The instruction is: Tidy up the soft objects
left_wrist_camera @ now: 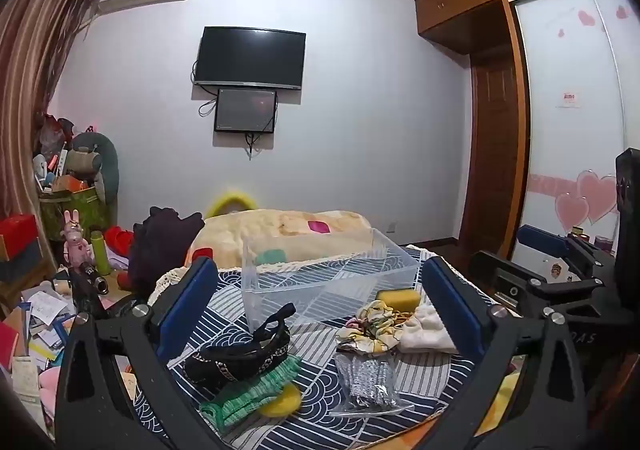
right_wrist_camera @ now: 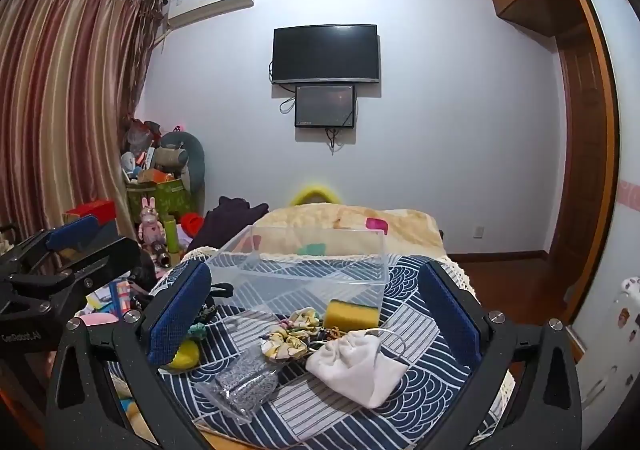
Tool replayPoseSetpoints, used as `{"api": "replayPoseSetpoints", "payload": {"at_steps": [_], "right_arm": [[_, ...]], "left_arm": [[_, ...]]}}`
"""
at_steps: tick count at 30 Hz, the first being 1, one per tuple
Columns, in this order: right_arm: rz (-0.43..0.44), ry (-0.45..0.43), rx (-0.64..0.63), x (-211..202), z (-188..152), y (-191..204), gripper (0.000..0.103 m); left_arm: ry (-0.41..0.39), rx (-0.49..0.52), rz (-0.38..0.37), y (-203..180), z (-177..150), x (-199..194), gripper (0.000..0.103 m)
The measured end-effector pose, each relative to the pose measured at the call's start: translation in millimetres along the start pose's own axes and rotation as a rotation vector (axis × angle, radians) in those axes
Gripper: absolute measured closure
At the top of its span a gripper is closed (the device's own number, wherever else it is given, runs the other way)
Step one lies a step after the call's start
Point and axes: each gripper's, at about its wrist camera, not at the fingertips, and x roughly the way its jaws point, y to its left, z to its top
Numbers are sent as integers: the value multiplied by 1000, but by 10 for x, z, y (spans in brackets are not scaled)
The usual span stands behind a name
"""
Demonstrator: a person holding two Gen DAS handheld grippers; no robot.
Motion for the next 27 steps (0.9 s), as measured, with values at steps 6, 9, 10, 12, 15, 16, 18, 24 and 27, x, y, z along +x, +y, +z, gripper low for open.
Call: {"api": "replayPoseSetpoints", "payload": {"at_steps": [6,9,10,12,15,16,18,24,27], "right_arm": [[4,0,17,-8,16,-36,0],[3,-7,15,-43,27,-30,0],[2,-9,13,-49,30,-26,0],[-2,-12,8,-57,30,-20,0],[1,-12,8,-63,32,-14,0],[5,-10,12,-62,35,-14,0],[11,-7,16,-61,40,-12,0],[6,-10,14,-68,44,-3,0],[7,-13,14,-74,37,8,0]], "left_arm": [[-4,4,15,-14,11,-21,0],[-5,5,16,-15,5,-20,0],[-6,5,15,-11,6,-25,0],[-5,6,14,-10,1,-29,0],[-4,1,14,-9,-1,-32,0],[-3,0,12,-8,-1,-31,0],[-1,-1,9,-4,5,-26,0],[-3,5,4,-14,1,-22,0],[0,-11,-1,-1,-6,-11,0]]}}
